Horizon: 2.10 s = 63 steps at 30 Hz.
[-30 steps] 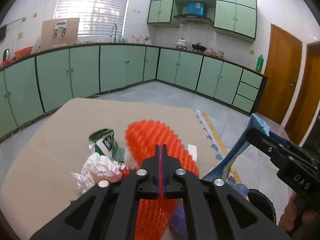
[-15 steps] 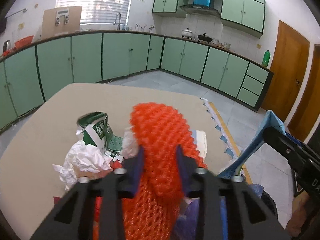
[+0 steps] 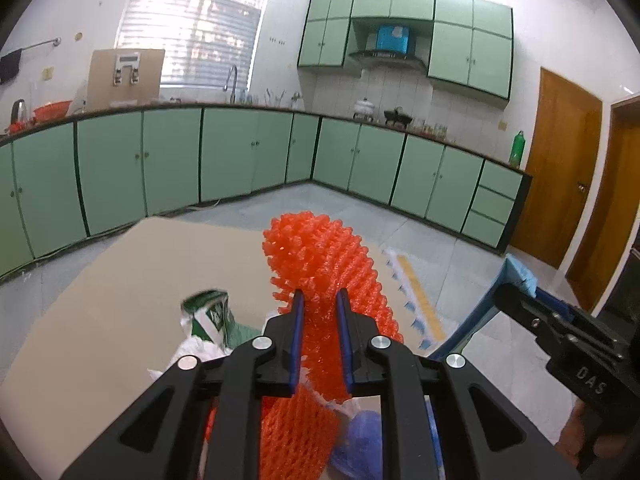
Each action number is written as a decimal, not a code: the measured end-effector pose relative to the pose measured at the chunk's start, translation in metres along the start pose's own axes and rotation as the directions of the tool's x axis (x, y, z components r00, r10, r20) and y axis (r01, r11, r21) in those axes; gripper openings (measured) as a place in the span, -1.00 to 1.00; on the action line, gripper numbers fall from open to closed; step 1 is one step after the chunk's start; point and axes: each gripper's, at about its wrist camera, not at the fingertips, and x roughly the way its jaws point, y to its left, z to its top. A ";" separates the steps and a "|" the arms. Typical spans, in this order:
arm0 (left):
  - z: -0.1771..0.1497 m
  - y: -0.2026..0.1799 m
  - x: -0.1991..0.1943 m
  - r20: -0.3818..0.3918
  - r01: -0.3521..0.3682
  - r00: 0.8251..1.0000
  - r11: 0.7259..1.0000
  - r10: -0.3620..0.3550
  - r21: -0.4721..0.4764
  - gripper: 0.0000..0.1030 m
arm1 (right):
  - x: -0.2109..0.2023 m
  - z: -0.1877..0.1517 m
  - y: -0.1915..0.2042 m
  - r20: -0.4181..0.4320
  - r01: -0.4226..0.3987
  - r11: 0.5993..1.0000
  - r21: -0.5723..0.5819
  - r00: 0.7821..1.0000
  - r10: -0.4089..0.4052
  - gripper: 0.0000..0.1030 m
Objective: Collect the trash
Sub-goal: 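Carry the carton and foam net over the bin and release both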
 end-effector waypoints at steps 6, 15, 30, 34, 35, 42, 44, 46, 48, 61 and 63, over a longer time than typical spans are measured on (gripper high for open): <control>0.017 -0.001 -0.023 0.038 0.027 0.999 1.000 -0.026 -0.014 -0.70 | -0.025 0.011 -0.002 0.046 0.005 1.000 0.002 0.999 -0.005 -0.17; 0.010 -0.039 -0.050 0.025 0.057 0.998 0.996 -0.059 0.063 -0.70 | -0.077 0.013 -0.020 0.079 0.054 0.998 0.012 0.995 -0.054 -0.17; -0.050 -0.170 -0.046 -0.126 0.316 0.946 0.938 -0.300 0.145 -0.70 | -0.177 -0.048 -0.117 -0.004 0.323 0.942 0.088 0.946 -0.324 -0.17; -0.069 -0.203 -0.039 -0.171 0.367 0.924 0.917 -0.341 0.156 -0.70 | -0.192 -0.068 -0.137 -0.027 0.390 0.916 0.092 0.921 -0.389 -0.17; -0.075 -0.210 -0.037 -0.183 0.378 0.919 0.912 -0.349 0.161 -0.70 | -0.194 -0.073 -0.141 -0.034 0.401 0.911 0.093 0.916 -0.400 -0.17; -0.101 -0.241 -0.025 -0.229 0.414 0.900 0.891 -0.370 0.186 -0.69 | -0.196 -0.107 -0.169 -0.100 0.459 0.879 0.130 0.888 -0.449 -0.17; -0.107 -0.247 -0.019 -0.237 0.418 0.898 0.889 -0.372 0.188 -0.69 | -0.194 -0.113 -0.175 -0.112 0.466 0.873 0.144 0.884 -0.454 -0.17; -0.112 -0.250 -0.017 -0.242 0.421 0.896 0.887 -0.373 0.191 -0.69 | -0.192 -0.120 -0.180 -0.121 0.469 0.871 0.148 0.883 -0.454 -0.16; -0.115 -0.254 -0.012 -0.258 0.426 0.891 0.884 -0.374 0.190 -0.65 | -0.187 -0.123 -0.182 -0.132 0.473 0.869 0.143 0.880 -0.457 -0.16; -0.117 -0.251 0.009 -0.308 0.446 0.868 0.885 -0.390 0.135 0.11 | -0.175 -0.143 -0.198 -0.189 0.531 0.831 0.165 0.844 -0.502 0.41; -0.111 -0.245 0.005 -0.288 0.430 0.879 0.892 -0.379 0.139 0.24 | -0.177 -0.141 -0.193 -0.167 0.546 0.822 0.163 0.836 -0.522 0.62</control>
